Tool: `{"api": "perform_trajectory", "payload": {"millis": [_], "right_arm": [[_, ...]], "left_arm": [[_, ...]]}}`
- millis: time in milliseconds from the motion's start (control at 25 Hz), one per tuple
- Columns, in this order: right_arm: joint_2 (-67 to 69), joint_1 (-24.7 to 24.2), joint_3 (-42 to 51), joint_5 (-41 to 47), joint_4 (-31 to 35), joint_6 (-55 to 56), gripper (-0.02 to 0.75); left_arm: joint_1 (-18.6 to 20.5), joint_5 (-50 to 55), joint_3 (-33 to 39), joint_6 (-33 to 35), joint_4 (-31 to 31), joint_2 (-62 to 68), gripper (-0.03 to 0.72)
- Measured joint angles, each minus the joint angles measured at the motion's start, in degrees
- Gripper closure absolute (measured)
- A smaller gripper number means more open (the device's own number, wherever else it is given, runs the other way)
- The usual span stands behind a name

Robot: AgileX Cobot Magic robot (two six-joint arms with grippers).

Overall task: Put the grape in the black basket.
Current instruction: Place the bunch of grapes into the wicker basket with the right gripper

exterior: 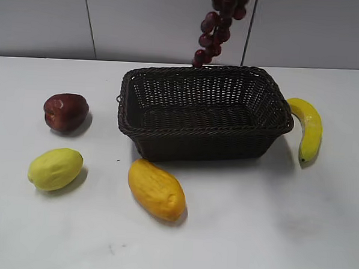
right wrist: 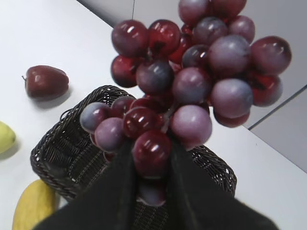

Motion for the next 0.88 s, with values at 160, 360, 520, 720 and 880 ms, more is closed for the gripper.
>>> {"api": "perform_trajectory", "payload": {"millis": [160, 360, 520, 720, 880], "right_arm": [[7.2, 0.0, 0.0, -3.9, 0.0, 0.0, 0.624], [15.0, 0.0, 0.0, -4.9, -1.2, 0.0, 0.624], [19.1, 0.0, 0.0, -4.9, -1.6, 0.0, 0.608], [22.2, 0.0, 0.0, -2.9, -1.8, 0.0, 0.437], [22.9, 0.0, 0.0, 0.3, -1.8, 0.1, 0.202]], "left_arm": [[0.0, 0.0, 0.0, 0.0, 0.0, 0.0, 0.136], [0.0, 0.0, 0.0, 0.0, 0.0, 0.0, 0.136], [0.0, 0.0, 0.0, 0.0, 0.0, 0.0, 0.136], [0.0, 0.0, 0.0, 0.0, 0.0, 0.0, 0.136], [0.0, 0.0, 0.0, 0.0, 0.0, 0.0, 0.136]]}}
